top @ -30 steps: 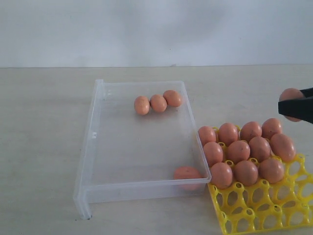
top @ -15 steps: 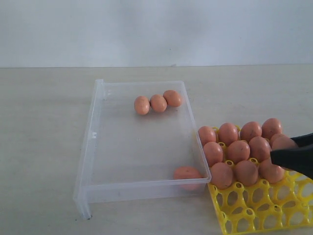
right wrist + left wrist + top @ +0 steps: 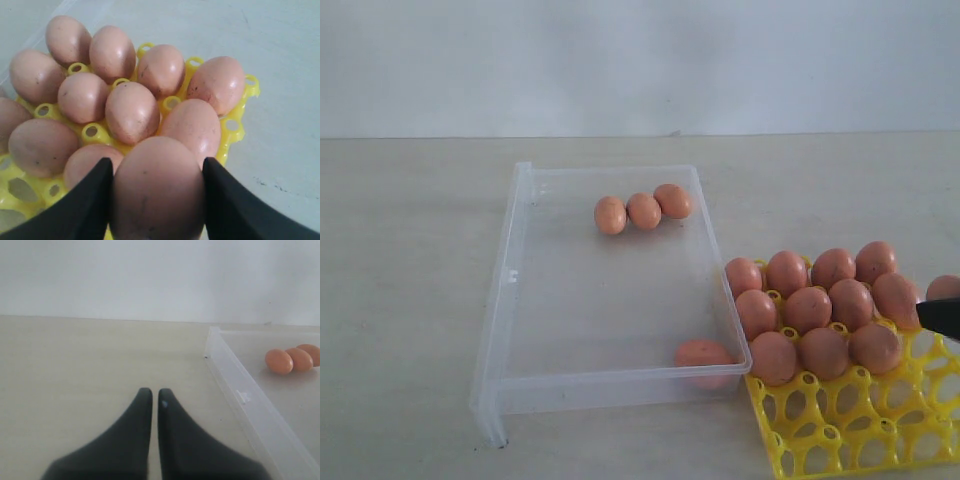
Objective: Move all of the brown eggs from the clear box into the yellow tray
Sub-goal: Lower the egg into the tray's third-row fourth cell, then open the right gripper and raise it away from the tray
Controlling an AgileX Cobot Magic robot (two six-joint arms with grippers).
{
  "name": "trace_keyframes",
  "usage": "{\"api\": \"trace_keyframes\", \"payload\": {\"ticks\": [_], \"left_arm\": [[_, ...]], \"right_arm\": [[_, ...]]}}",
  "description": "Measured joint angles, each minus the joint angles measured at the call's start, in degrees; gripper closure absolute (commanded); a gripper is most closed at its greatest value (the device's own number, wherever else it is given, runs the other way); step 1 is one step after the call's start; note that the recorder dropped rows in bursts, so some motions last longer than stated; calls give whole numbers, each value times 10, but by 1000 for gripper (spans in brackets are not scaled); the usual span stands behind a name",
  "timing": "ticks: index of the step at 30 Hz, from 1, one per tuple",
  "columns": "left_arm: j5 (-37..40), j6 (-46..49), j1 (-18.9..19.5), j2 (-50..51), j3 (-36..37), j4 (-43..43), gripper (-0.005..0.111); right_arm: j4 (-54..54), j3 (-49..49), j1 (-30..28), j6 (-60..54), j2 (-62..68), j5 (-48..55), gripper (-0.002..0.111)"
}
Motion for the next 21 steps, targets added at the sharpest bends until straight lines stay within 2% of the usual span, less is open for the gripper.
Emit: {"api": "trace_keyframes", "payload": {"ticks": [9,21], "left_arm": [[0,0,0,0,0,0,103],[0,0,0,0,0,0,103]], "right_arm": [[0,0,0,-1,34,11,108],[80,0,0,-52,85,-11,108]]}}
